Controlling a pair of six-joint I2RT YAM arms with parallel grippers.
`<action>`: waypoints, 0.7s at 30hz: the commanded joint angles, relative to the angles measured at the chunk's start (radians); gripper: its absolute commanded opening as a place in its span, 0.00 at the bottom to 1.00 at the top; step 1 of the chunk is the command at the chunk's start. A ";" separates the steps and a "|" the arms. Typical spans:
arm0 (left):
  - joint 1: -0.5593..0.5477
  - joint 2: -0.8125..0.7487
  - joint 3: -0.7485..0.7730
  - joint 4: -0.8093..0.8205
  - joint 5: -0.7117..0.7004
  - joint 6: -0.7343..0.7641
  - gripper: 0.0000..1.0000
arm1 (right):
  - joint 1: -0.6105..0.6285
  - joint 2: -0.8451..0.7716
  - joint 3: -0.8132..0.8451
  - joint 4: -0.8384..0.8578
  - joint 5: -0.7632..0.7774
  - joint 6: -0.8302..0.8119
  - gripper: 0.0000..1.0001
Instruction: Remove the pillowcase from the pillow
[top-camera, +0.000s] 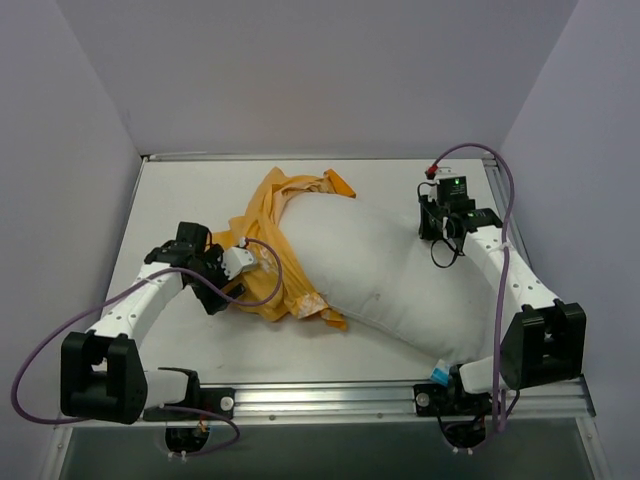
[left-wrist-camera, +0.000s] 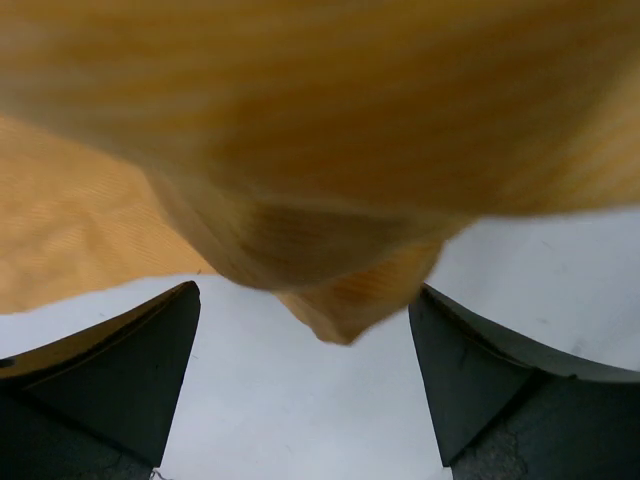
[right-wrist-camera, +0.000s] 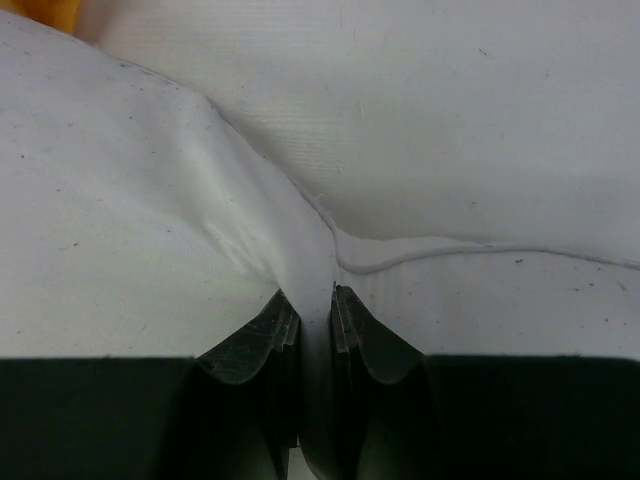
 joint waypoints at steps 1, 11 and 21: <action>-0.028 -0.034 -0.071 0.331 -0.057 0.047 0.94 | -0.016 -0.001 0.036 0.029 0.059 -0.012 0.00; -0.025 0.072 -0.124 0.644 -0.092 -0.099 0.55 | -0.028 0.025 0.034 0.035 0.070 -0.017 0.00; 0.502 -0.137 0.127 0.602 -0.077 -0.275 0.02 | -0.105 0.056 0.016 0.054 0.169 -0.027 0.00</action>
